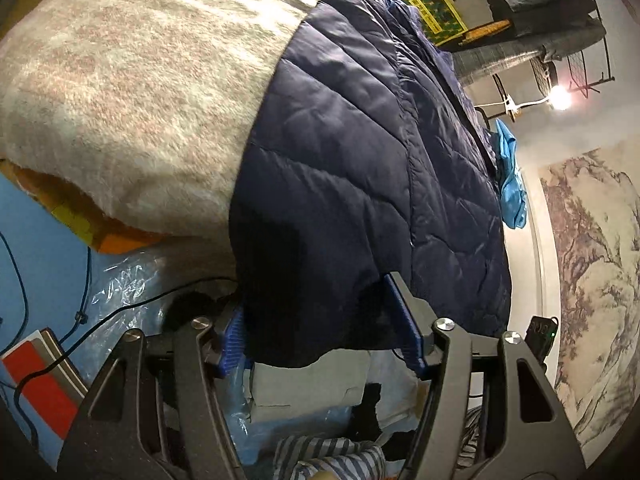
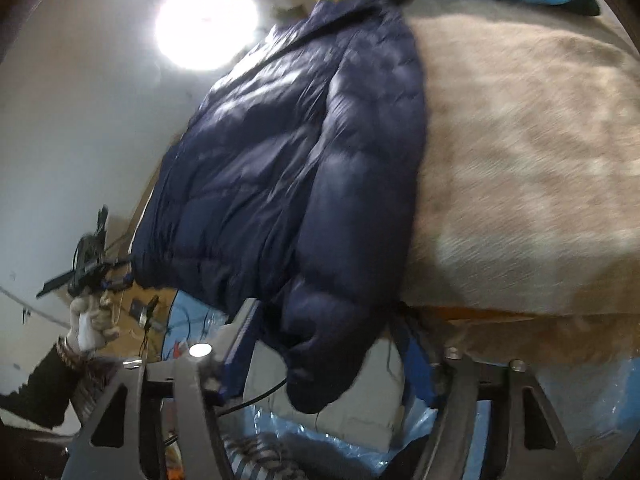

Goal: Fold large clothes

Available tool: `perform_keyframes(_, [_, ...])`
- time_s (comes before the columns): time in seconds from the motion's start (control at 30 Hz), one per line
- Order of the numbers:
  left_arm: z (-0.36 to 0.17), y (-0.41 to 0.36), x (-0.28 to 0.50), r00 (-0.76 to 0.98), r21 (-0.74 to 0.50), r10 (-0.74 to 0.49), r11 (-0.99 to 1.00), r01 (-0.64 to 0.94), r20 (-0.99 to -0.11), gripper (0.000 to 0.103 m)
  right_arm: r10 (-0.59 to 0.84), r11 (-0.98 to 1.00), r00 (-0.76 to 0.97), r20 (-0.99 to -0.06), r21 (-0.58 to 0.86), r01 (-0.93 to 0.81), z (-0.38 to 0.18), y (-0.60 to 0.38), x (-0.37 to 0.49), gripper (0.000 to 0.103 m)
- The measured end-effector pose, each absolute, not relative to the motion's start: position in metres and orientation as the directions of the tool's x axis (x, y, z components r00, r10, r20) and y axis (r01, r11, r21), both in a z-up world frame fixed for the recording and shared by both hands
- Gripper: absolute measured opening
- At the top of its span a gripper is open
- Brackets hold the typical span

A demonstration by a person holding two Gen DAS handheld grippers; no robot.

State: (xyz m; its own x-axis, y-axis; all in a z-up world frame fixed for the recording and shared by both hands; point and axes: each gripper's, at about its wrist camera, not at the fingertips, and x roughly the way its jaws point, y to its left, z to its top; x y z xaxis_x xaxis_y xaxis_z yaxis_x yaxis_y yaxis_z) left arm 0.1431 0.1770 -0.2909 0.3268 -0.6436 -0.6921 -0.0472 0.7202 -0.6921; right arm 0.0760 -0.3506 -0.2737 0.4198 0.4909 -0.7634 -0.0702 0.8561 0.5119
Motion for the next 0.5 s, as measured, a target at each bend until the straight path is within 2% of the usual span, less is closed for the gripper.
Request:
perform_keyframes(0.03, [-0.29,0.177,0.142,0.327,-0.694,-0.645,0.718,-0.047,-0.69,0.043,0.508,0.849,0.402,-0.762,0.522,-0.083,-0.276,-0.346,0.077,0.045])
perform_keyframes(0.07, [-0.289,0.178,0.142,0.33,-0.696,-0.647,0.716,-0.048,-0.688,0.038,0.523,0.841,0.391,-0.758,0.534,-0.09,-0.278,-0.343,0.078,0.034])
perform_keyframes(0.13, [-0.285,0.18,0.14,0.341,-0.709,-0.656,0.704,-0.045,-0.673,0.022,0.549,0.824,0.383,-0.743,0.557,-0.1,-0.277,-0.34,0.079,0.026])
perform_keyframes(0.23, [-0.272,0.184,0.136,0.37,-0.707,-0.653,0.707,-0.015,-0.661,0.017,0.567,0.809,0.404,-0.718,0.577,-0.111,-0.269,-0.342,0.078,0.014])
perform_keyframes(0.33, [-0.258,0.188,0.13,0.408,-0.716,-0.657,0.698,0.01,-0.634,0.011,0.575,0.797,0.436,-0.692,0.593,-0.111,-0.26,-0.347,0.076,0.008])
perform_keyframes(0.5, [-0.243,0.182,0.126,0.441,-0.708,-0.648,0.705,0.038,-0.621,0.007,0.584,0.784,0.468,-0.663,0.61,-0.114,-0.25,-0.353,0.071,0.006])
